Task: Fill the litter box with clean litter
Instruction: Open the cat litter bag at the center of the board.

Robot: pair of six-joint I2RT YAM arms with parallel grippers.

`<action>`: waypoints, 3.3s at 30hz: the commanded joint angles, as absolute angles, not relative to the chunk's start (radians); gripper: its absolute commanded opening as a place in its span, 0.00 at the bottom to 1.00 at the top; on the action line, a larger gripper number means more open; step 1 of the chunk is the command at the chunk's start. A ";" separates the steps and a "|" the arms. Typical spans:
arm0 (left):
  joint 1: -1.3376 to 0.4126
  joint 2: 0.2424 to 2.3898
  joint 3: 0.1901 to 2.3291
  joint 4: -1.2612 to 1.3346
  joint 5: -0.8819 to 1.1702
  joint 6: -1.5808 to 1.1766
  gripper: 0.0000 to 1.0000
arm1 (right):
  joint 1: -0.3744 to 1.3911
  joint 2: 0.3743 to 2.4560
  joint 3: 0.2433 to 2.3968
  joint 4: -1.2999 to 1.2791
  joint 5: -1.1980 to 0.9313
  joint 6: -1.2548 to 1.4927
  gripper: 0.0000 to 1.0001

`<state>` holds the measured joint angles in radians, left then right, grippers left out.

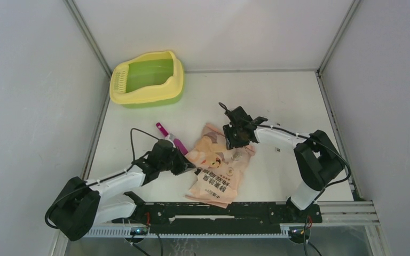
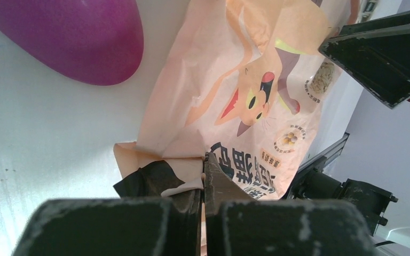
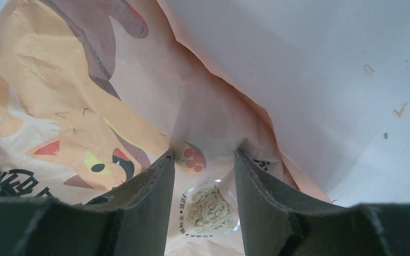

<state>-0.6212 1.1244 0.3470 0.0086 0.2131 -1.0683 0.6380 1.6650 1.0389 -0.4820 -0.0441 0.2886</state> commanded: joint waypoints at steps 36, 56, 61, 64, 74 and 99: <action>-0.624 1.367 0.743 -0.017 0.358 -0.996 0.15 | 0.883 1.351 1.151 -0.576 0.224 0.125 0.66; -0.624 1.315 0.721 -0.005 0.358 -1.037 0.21 | 1.127 1.475 1.094 -0.417 0.386 -0.018 0.64; -0.622 1.308 0.715 0.029 0.357 -1.047 0.21 | 1.131 1.511 1.093 -0.411 0.396 -0.021 0.63; -0.622 1.305 0.716 0.032 0.360 -1.051 0.20 | 1.131 1.534 1.094 -0.403 0.443 -0.020 0.60; -0.622 1.298 0.705 0.033 0.357 -1.052 0.20 | 1.113 1.540 1.093 -0.396 0.498 -0.006 0.55; -0.624 1.302 0.670 0.069 0.357 -1.068 0.20 | 1.067 1.491 1.063 -0.380 0.497 -0.007 0.50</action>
<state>-0.6205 1.3331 0.6834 0.0292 0.3298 -1.0557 1.0828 1.5036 1.0622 -0.4183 0.4625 -0.0044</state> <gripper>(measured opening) 0.201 0.513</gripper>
